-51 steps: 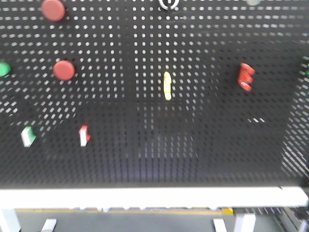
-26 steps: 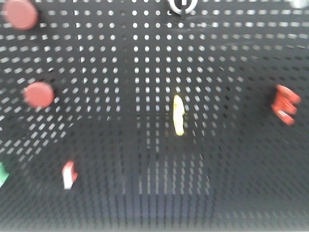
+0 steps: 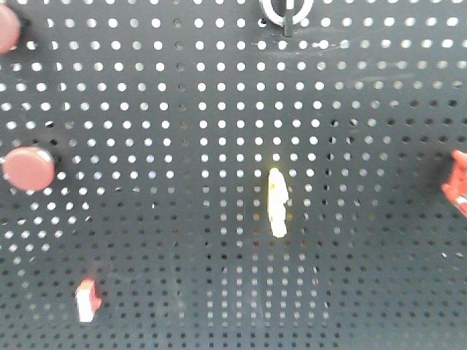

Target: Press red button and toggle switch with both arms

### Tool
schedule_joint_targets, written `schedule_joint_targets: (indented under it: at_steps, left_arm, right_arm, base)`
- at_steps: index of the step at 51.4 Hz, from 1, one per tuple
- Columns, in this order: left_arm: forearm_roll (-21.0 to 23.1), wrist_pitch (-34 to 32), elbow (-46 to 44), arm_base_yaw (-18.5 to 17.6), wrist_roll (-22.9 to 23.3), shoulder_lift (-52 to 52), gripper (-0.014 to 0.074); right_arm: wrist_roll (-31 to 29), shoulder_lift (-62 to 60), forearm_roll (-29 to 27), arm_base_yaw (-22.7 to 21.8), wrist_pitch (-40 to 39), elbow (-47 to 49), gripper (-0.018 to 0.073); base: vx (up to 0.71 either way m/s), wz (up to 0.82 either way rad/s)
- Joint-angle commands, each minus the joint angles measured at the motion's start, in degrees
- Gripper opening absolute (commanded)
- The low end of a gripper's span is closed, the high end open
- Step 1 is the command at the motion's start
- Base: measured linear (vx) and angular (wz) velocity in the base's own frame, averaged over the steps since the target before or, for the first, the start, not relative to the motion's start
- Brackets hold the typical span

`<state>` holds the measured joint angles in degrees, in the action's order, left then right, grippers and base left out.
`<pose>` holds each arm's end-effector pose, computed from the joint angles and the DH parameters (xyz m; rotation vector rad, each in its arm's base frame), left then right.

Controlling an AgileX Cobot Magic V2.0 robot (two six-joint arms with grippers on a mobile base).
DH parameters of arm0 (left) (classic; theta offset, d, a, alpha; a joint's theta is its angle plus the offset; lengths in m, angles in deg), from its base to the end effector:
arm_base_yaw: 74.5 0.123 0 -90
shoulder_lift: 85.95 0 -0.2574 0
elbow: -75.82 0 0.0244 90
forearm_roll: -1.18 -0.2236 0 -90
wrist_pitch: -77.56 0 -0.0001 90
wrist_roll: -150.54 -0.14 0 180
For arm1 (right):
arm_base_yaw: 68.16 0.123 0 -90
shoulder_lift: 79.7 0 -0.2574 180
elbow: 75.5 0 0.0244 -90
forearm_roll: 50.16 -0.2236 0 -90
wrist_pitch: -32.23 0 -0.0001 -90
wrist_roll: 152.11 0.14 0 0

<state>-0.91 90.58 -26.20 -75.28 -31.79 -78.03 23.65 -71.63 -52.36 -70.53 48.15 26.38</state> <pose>0.1046 -0.0003 0.1770 0.0715 1.7251 0.0533 0.1035 -0.0028 0.1689 -0.0038 1.7822 -0.0471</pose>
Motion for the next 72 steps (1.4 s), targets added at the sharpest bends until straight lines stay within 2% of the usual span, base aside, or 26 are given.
schedule_joint_targets:
  at_steps: [1, 26, 34, 38, 44, 51, 64, 72]
  left_arm:
    - [0.26, -4.6, 1.93, 0.07, 0.39, -0.84, 0.0002]
    - [0.29, -4.6, 1.93, 0.07, 0.39, -0.84, 0.0002]
    - [-9.16, -4.9, 1.93, 0.07, -6.28, -0.84, 0.0002]
    - [-11.9, -5.26, 1.93, 0.07, -7.21, -0.84, 0.0002]
    - [-11.56, -11.02, 1.93, 0.07, -6.81, -0.84, 0.0002]
    - [-10.03, -20.13, 1.88, 0.07, -2.6, -0.84, 0.0002]
    - [-10.23, -33.31, 1.82, 0.07, -2.59, -0.84, 0.0002]
    - [-10.23, -44.65, 1.32, 0.07, -2.59, -0.84, 0.0002]
  right_arm:
    - [-0.04, -1.04, 0.43, 0.12, -4.59, -0.67, -0.0003]
    - [-0.04, -1.04, 0.43, 0.12, -4.83, -0.67, -0.0003]
    - [-0.09, -1.04, 0.49, 0.12, -4.92, -0.67, -0.0003]
    - [0.02, -1.04, 0.42, 0.12, -5.33, -0.67, -0.0003]
    - [-0.04, -1.04, 0.19, 0.12, -7.69, -0.67, -0.0003]
    - [-0.04, -1.04, 0.19, 0.12, -12.88, -0.67, -0.0003]
    - [0.01, -1.04, 0.19, 0.12, -25.6, -0.49, -0.0003]
    - [1.24, -0.89, 0.19, 0.12, -26.95, 1.88, -0.0003]
  base:
    - [0.05, -0.01]
    - [0.01, 0.0]
    - [0.0, 0.0]
    - [0.0, 0.0]
    - [0.0, 0.0]
    - [0.0, 0.0]
    - [0.0, 0.0]
    - [0.0, 0.0]
